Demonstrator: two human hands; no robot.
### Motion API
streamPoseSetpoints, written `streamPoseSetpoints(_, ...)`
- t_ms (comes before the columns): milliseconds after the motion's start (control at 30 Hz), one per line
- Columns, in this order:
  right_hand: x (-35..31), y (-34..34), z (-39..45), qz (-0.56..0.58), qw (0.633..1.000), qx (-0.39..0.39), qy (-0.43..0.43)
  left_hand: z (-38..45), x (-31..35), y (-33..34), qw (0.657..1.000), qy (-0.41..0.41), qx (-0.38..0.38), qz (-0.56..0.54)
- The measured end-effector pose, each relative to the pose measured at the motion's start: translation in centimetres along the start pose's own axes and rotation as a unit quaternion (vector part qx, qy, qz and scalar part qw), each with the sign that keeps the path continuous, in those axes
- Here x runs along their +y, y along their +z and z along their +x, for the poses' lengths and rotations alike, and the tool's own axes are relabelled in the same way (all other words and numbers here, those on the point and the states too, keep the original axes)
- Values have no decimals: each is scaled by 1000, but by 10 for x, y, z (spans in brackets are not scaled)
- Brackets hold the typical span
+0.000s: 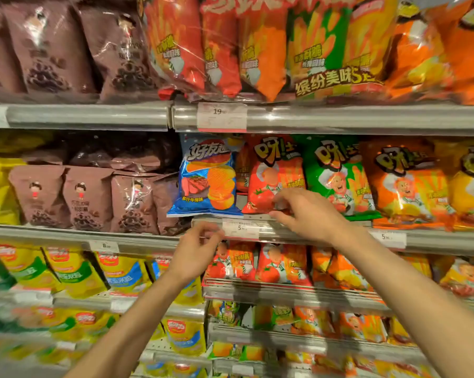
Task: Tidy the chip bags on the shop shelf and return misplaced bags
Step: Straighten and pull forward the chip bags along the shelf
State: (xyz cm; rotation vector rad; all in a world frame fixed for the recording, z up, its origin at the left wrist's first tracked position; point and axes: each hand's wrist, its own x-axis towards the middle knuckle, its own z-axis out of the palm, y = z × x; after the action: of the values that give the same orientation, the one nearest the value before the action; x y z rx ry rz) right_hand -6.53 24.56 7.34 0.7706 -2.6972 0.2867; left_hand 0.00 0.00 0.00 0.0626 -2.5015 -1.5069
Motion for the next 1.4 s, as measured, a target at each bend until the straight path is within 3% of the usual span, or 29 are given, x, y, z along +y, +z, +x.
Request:
streamPoseSetpoints(100,2,12,7,-5,1000,-17,-25,11,-8,13,1000,-7,13,4)
streamPoseSetpoints(333,0,28,9,4,1000,-12,-13,24,-14,24,958,159,51,234)
streamPoseSetpoints(700,-12,42,14,-7,999,25,32,51,-32,16,932,270,28,240)
streamPoseSetpoints(900,-15,24,25,20,998,50,32,57,-36,11,943,255,13,212)
streamPoseSetpoints(1067,-45,15,68,138,985,100,19,57,-38,10,958,229,-1,173)
streamPoseSetpoints(1200,-67,22,108,174,981,47,75,58,-38,11,961,222,4,166)
streamPoseSetpoints(1400,-73,25,123,303,950,-11,79,57,-38,9,963,214,-8,163)
